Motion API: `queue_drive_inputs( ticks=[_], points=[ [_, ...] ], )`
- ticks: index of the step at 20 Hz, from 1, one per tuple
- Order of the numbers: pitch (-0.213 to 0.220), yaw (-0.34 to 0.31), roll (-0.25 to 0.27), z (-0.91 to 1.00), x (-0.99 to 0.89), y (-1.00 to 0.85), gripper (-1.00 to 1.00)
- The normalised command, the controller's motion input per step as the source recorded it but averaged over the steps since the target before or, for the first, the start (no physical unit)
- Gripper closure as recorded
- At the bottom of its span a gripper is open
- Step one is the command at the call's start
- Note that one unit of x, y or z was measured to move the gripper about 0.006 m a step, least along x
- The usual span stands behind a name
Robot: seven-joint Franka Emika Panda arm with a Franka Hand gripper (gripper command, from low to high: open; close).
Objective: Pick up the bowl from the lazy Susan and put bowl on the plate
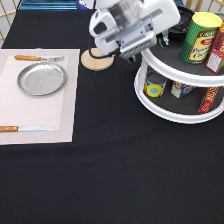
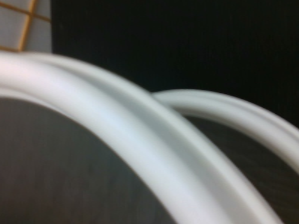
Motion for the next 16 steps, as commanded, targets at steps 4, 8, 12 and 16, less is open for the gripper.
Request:
queue_drive_inputs(
  ticks=[4, 8, 12, 16],
  points=[
    [-0.136, 0.000, -0.107, 0.52, -0.97, 0.01, -1.00],
    [-0.024, 0.000, -0.047, 0.06, -1.00, 0.00, -1.00],
    [0.000, -0.001, -0.012, -0.24, -1.00, 0.00, -1.00],
    [0.005, -0.023, -0.023, -0.22, -0.98, 0.17, -1.00]
  ],
)
